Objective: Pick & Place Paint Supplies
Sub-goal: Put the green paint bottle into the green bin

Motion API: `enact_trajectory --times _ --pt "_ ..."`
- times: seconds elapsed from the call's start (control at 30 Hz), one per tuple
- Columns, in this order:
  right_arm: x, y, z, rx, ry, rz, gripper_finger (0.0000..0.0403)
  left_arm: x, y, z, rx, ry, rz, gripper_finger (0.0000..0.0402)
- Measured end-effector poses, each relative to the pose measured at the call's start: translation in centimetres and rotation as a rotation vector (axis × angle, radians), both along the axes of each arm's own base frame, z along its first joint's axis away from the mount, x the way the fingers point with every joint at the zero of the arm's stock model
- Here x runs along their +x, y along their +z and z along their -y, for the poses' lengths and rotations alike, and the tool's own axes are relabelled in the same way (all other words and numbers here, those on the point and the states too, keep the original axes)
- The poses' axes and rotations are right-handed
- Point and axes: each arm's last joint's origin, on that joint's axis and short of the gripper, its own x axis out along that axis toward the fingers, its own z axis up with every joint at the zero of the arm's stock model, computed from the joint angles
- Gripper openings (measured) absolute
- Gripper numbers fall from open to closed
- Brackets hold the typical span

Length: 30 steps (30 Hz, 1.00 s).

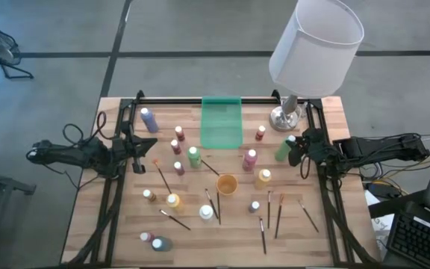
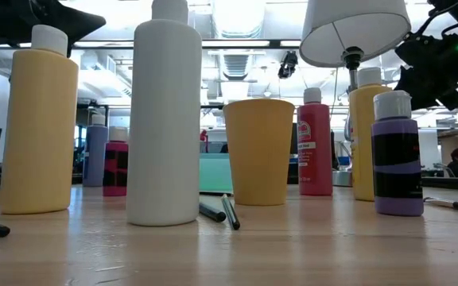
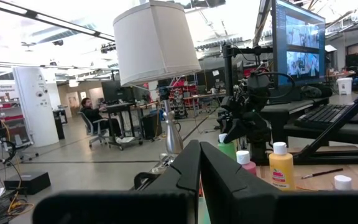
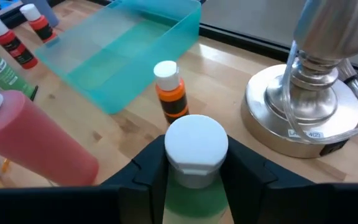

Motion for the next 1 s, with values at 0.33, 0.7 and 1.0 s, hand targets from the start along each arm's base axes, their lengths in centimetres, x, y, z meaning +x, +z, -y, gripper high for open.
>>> enact_trajectory --times 0.33,0.7,1.0 --pt "0.4 0.9 -0.1 -0.019 0.048 0.028 0.0116 0.0 0.0 0.0 0.0 0.0 0.0 0.0016" --pt "1.2 2.8 -0.1 -0.149 0.128 0.102 0.0112 0.0 0.0 0.0 0.0 0.0 0.0 0.0016" --pt "1.9 5.4 -0.2 -0.301 0.192 0.204 0.0112 0.0 0.0 0.0 0.0 0.0 0.0 0.0016"
